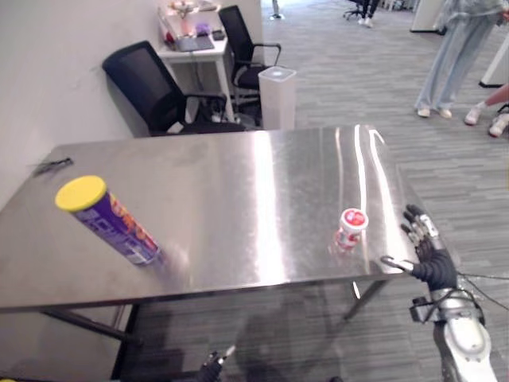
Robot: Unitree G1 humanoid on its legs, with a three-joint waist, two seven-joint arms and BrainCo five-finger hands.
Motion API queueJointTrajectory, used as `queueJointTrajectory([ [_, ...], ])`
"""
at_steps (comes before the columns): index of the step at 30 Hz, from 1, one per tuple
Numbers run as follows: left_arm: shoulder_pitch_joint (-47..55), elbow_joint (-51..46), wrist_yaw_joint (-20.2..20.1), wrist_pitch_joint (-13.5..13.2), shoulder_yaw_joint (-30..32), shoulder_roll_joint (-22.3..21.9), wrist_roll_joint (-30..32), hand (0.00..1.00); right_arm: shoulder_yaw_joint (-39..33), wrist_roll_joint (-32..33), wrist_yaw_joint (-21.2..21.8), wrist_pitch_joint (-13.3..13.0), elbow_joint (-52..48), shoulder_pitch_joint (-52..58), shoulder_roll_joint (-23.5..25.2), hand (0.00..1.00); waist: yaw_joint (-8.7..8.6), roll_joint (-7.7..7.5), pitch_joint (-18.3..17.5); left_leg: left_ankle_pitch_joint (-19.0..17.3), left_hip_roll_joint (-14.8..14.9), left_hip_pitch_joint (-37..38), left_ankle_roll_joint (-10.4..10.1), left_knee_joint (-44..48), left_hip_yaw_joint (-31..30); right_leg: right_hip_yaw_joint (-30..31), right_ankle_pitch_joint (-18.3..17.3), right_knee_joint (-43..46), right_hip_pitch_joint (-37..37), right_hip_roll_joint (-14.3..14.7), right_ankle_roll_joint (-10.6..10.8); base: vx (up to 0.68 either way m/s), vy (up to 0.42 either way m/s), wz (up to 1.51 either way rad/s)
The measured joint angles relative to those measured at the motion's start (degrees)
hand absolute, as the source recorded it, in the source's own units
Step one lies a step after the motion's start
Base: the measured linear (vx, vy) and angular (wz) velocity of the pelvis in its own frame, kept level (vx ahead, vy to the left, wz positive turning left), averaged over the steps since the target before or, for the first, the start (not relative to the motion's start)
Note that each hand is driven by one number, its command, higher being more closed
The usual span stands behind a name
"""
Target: Put the gum and the chips on the shelf.
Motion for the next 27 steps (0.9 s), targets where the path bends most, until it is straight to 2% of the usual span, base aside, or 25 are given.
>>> queueJointTrajectory([
  [1,-0.19,0.04,0.09,0.02,-0.02,-0.08,0.08,0.0,0.09,-0.09,-0.28,0.28,1.32,-0.01,0.03,0.0,0.65,0.01,-0.11,0.09,-0.01,-0.02,0.01,-0.05,-0.21,-0.18,0.0,0.0,0.04,-0.01,0.0,-0.03,-0.015,0.05],
  [27,-0.67,-0.22,1.06,0.79,-1.32,0.29,0.54,0.0,2.42,-2.98,-6.05,2.02,17.7,-12.46,2.04,0.0,1.05,-0.49,-0.02,0.89,-0.13,0.8,0.08,-1.48,-1.82,-2.02,0.0,-1.06,1.9,0.02,-0.02,0.0,-0.004,0.03],
])
